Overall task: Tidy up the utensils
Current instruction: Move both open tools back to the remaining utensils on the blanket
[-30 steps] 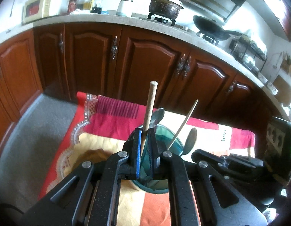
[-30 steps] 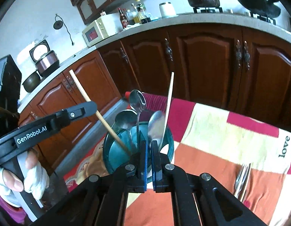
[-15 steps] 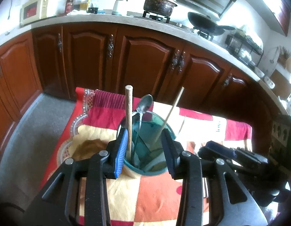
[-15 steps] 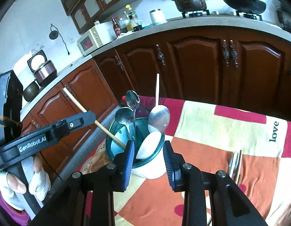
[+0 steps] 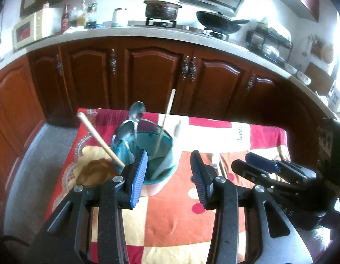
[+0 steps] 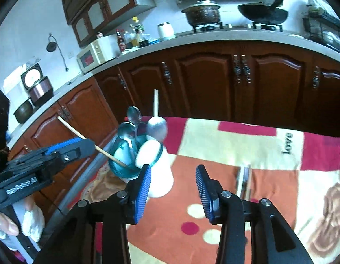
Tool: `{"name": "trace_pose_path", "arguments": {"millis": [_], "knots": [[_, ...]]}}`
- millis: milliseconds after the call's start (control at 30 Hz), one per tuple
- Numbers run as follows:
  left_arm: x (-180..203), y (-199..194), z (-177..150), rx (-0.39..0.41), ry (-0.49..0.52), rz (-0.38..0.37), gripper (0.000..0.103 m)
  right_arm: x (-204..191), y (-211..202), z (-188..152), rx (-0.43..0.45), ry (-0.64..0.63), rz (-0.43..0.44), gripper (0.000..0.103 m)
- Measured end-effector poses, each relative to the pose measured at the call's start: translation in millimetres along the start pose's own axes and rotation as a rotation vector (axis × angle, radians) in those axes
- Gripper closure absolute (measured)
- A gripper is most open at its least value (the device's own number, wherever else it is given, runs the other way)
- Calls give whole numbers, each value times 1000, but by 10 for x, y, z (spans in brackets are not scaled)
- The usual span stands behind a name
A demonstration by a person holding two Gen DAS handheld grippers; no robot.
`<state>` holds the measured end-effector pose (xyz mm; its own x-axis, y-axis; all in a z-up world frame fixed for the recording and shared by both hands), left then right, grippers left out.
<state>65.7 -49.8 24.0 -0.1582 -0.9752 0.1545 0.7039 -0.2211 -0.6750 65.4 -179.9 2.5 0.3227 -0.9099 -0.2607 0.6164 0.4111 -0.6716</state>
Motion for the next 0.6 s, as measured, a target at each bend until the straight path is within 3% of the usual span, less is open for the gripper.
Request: {"name": "trace_pose_path", "arguments": {"millis": [333, 600], "knots": [[528, 44, -213, -35, 80, -59, 60, 540, -218, -360, -7, 87, -60, 62], [739, 211, -362, -81, 110, -70, 60, 904, -275, -626, -33, 162, -96, 62]]}}
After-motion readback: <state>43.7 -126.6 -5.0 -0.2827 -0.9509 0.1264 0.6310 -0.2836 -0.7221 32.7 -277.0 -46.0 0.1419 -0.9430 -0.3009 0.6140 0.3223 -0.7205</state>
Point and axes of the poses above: each gripper's, at about its wrist camera, not at the fingertips, and y roughly the way its jaws point, x to its right, z to its top, the point moved 9 cm from there along y, roughly the way its jaws point, and after that the axes turned 3 degrees about -x, right-handed, at the moved point
